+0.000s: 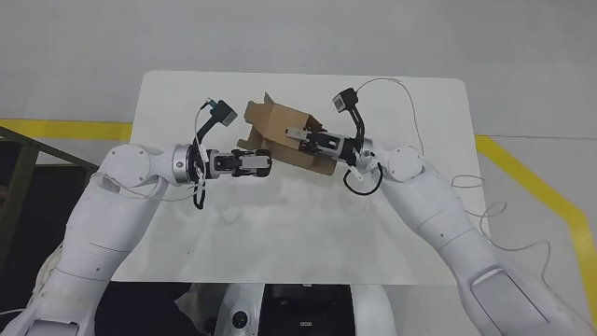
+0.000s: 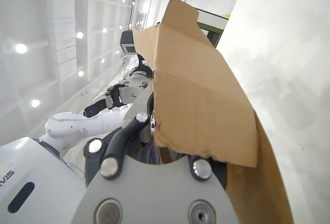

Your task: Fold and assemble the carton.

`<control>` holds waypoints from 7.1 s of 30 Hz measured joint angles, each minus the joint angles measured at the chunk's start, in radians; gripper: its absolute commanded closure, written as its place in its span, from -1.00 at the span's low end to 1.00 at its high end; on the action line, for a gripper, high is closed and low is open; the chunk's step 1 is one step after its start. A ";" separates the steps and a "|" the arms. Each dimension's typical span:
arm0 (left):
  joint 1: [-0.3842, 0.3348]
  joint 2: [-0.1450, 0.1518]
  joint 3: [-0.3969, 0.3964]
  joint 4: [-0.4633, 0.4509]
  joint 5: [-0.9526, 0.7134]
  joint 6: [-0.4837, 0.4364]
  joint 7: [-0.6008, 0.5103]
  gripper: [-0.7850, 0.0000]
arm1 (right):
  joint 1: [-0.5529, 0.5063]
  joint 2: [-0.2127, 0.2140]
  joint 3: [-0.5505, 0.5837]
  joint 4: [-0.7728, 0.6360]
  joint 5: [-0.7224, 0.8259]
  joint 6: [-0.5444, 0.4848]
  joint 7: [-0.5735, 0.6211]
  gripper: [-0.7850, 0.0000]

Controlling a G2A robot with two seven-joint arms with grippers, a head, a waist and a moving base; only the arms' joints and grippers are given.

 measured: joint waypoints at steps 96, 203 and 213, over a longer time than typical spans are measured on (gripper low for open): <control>0.070 0.017 -0.106 0.086 0.062 -0.473 0.152 -1.00 | 0.055 0.052 0.176 0.017 0.171 0.278 0.589 1.00; -0.234 0.191 0.588 0.220 1.875 -0.723 1.891 -1.00 | -0.001 0.069 0.193 -0.087 0.098 0.277 0.532 1.00; -0.308 0.209 0.682 0.211 1.879 -0.723 1.963 -1.00 | 0.012 0.060 0.164 -0.080 0.102 0.281 0.527 1.00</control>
